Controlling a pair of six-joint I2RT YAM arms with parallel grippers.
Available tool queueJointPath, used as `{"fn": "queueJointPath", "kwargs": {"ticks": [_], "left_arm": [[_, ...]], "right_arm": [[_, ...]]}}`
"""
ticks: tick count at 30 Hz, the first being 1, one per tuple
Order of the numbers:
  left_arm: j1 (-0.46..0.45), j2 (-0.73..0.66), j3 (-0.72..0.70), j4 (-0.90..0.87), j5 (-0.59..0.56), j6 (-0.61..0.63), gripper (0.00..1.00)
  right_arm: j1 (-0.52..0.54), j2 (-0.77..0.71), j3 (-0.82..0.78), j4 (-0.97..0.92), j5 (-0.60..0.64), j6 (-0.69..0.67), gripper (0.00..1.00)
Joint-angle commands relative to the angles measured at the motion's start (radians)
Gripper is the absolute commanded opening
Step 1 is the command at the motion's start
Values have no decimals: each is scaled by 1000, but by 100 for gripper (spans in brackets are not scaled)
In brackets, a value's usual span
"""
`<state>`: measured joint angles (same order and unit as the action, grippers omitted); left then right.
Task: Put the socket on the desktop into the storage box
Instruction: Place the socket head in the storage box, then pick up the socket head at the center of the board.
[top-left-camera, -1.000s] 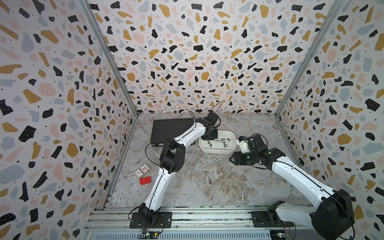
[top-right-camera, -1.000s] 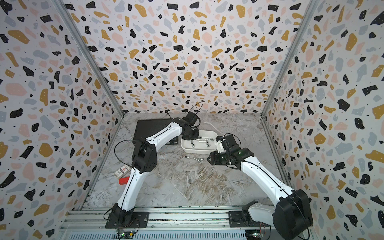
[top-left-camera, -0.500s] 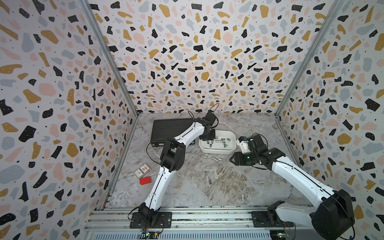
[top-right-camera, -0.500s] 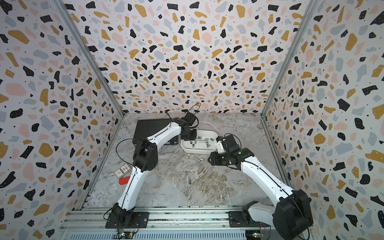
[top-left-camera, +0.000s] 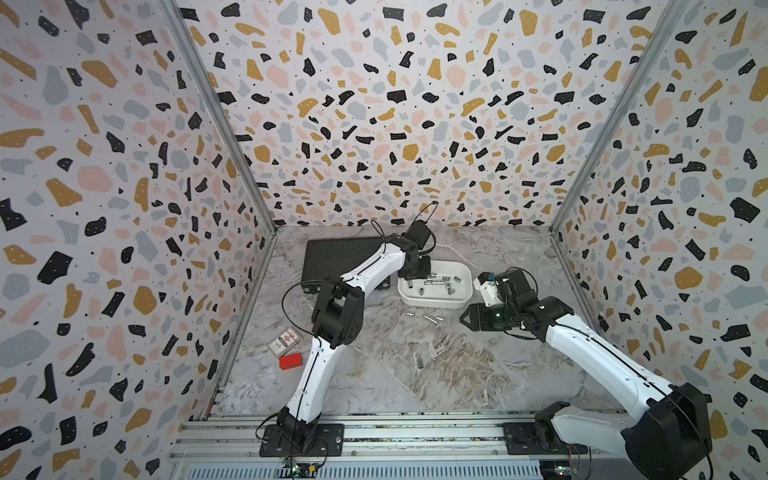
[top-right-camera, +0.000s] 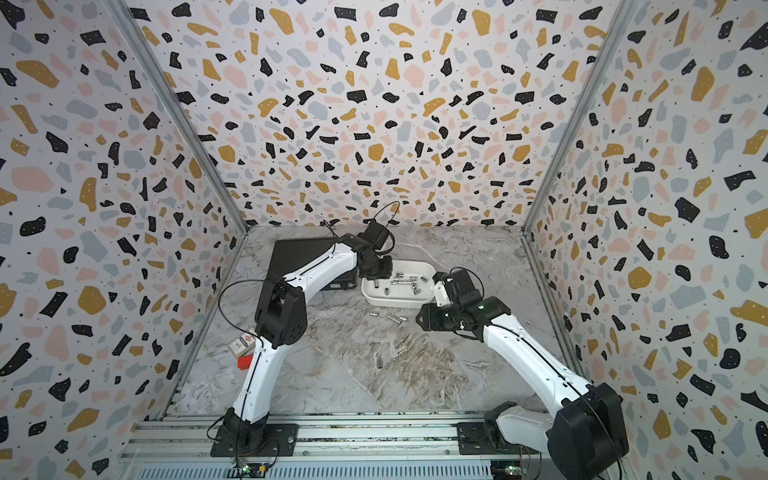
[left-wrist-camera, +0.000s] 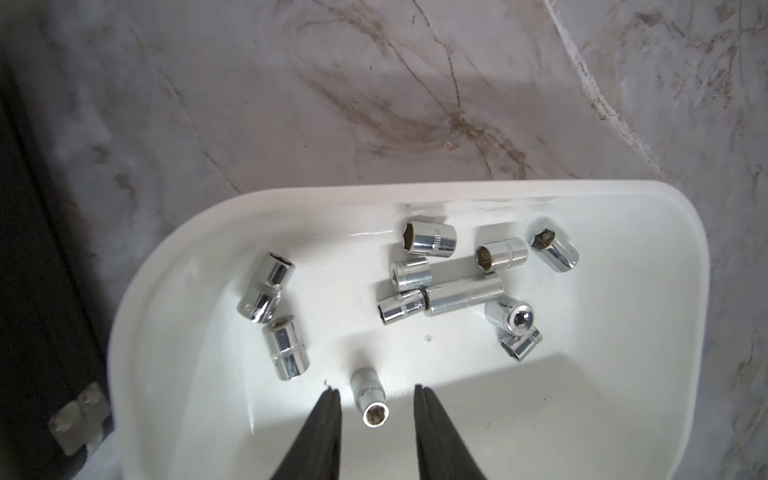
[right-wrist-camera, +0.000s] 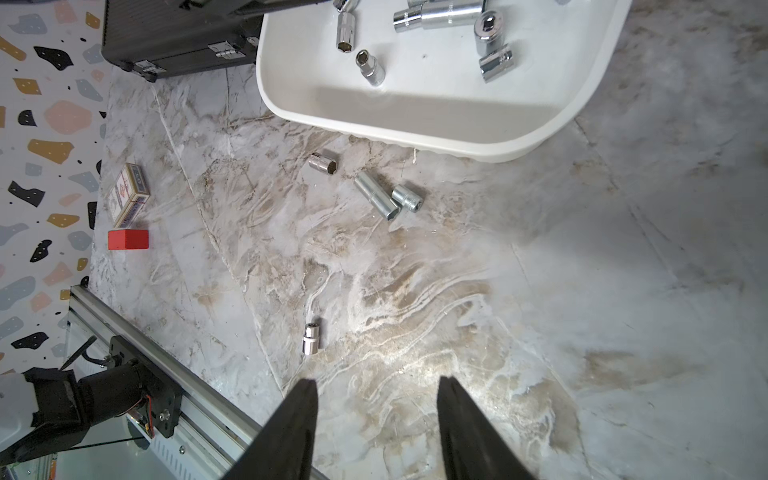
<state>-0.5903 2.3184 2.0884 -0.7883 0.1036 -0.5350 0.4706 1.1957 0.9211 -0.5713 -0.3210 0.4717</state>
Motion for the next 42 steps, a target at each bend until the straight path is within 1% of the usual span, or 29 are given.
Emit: {"fn": "queueJointPath", "kwargs": {"ticks": [1, 6, 9, 14, 18, 23, 32, 42], "left_arm": [[-3, -76, -51, 36, 22, 2, 35], [-3, -181, -171, 94, 49, -3, 35], [-3, -255, -264, 139, 67, -5, 35], [-2, -421, -486, 239, 63, -8, 39], [1, -530, -629, 283, 68, -10, 42], [11, -656, -793, 328, 102, -17, 43], [39, -881, -1040, 334, 182, -29, 45], [76, -1091, -1243, 296, 208, -67, 46]], "right_arm": [[-4, -25, 10, -25, 8, 1, 52], [-3, -18, 21, -38, 7, -10, 53], [-3, -14, 38, -65, 26, -27, 54], [2, -26, 48, -94, 45, -45, 56], [24, -13, 56, -110, 47, -47, 56], [79, -4, 61, -117, 68, -33, 56], [199, 40, 58, -125, 99, -12, 55], [319, 108, 59, -109, 138, 16, 54]]}}
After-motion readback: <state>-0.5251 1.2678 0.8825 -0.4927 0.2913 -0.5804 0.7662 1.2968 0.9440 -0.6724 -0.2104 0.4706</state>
